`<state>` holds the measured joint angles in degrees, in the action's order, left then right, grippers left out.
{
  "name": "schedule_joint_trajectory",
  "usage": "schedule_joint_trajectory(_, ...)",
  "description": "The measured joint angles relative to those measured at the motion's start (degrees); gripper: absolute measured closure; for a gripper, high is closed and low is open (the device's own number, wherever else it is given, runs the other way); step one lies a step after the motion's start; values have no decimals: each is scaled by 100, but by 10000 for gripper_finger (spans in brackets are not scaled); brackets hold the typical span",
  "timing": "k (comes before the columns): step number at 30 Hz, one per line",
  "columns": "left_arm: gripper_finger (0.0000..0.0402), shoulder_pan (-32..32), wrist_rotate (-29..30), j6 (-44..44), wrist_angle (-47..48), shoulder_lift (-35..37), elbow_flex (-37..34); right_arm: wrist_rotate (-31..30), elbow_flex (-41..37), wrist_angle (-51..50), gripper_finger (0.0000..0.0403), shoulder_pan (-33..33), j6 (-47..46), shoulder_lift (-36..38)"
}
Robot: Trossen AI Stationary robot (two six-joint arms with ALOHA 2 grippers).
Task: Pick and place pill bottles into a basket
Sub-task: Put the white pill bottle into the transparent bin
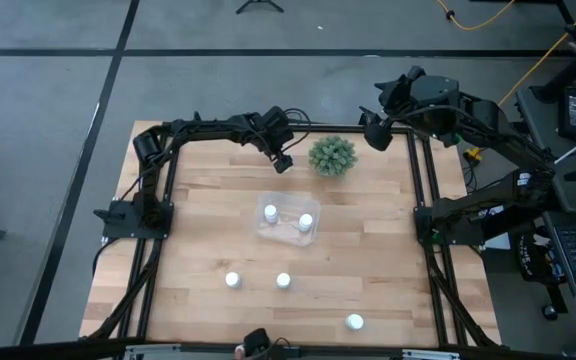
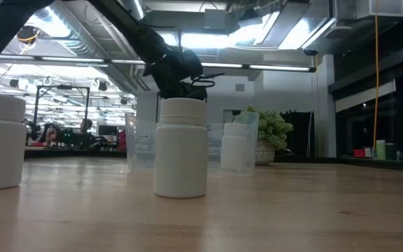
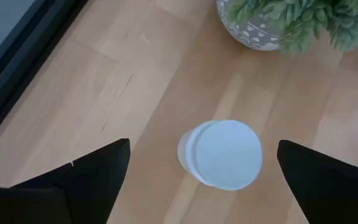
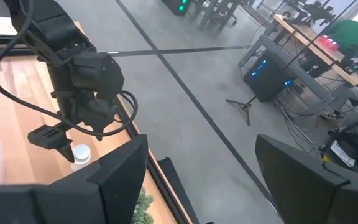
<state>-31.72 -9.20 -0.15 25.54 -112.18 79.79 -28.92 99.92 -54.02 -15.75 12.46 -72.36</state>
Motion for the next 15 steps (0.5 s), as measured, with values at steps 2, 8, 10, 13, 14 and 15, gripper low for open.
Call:
schedule_joint_trajectory(2, 2, 4, 56, -32, -2, 0, 2, 10, 0, 20, 105, -2, 3, 0)
schedule_joint_trajectory(8, 2, 24, 76, -58, -2, 0, 0, 12, 0, 24, 105, -7, 9, 0)
schedule_joint_trajectory(10, 5, 24, 80, -58, -17, -31, 0, 12, 0, 23, 105, -7, 8, 0)
schedule_joint_trajectory(13, 17, 27, 89, -107, 1, -170, -1, 12, 0, 21, 105, -7, 7, 0)
schedule_joint_trajectory(14, 22, 28, 70, -122, -2, -213, -2, 11, 0, 22, 105, -7, 7, 0)
schedule_joint_trajectory(15, 27, 35, 68, -139, 5, -241, -3, 10, 0, 20, 105, -7, 7, 0)
